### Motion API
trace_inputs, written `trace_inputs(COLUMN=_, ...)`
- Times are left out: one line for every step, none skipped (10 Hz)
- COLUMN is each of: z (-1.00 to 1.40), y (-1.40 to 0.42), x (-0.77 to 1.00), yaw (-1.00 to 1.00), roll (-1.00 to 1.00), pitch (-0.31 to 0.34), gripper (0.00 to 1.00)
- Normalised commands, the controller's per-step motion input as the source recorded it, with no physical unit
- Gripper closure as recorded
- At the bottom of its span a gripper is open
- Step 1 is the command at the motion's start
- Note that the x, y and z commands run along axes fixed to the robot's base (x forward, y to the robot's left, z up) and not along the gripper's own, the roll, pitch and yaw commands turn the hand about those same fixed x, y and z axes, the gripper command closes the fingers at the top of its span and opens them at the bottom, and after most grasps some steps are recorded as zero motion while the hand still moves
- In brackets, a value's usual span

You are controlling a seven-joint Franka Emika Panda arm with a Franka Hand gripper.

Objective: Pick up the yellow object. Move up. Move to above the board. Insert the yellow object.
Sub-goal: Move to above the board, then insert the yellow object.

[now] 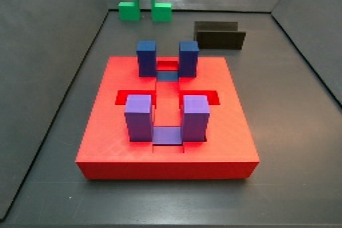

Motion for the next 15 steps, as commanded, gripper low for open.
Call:
trace_inputs(z=0.24, y=-1.40, x=-0.10, yaw=0.00, roll=0.02, pitch=0.087, gripper=1.00)
trace_inputs(z=0.24, y=-1.40, x=-0.08, yaw=0.00, roll=-0.01, pitch=0.078, gripper=1.00)
trace_inputs(z=0.25, y=-1.40, x=-0.05, yaw=0.01, roll=0.00, pitch=0.092, gripper=1.00)
trace_inputs(z=0.16, y=-0.84, x=-0.01, yaw=0.01, roll=0.02, pitch=0.103, gripper=1.00)
trace_inputs(z=0.07, y=-0.30, x=0.06, yaw=0.01, roll=0.01, pitch=0.132, gripper=1.00)
trace_inputs(z=-0.03, y=0.00, x=0.00, yaw=0.00, roll=0.00, pitch=0.000, gripper=1.00)
trace_inputs(z=-0.39, y=0.00, x=0.00, yaw=0.00, roll=0.00, pitch=-0.059, gripper=1.00)
trace_inputs(z=-0.85, y=-0.10, x=0.03, yaw=0.00, roll=0.07, pitch=-0.124, gripper=1.00)
trace_inputs(z=-0.88, y=-0.10, x=0.04, yaw=0.03, roll=0.18, pitch=-0.091, gripper=1.00)
trace_inputs(z=-0.82, y=-0.13, x=0.00, yaw=0.13, roll=0.22, pitch=-0.103, gripper=1.00)
trace_inputs(z=-0.67, y=-0.15, x=0.00, yaw=0.22, roll=0.30, pitch=-0.060, gripper=1.00)
trace_inputs(z=-0.66, y=-0.17, x=0.00, yaw=0.25, roll=0.32, pitch=-0.044, gripper=1.00)
trace_inputs(z=-0.84, y=-0.27, x=0.00, yaw=0.24, roll=0.23, pitch=-0.036, gripper=1.00)
trace_inputs(z=-0.99, y=-0.17, x=0.00, yaw=0.11, roll=0.01, pitch=-0.049, gripper=1.00)
trace_inputs(z=-0.87, y=-0.03, x=0.00, yaw=0.00, roll=-0.09, pitch=-0.050, gripper=1.00)
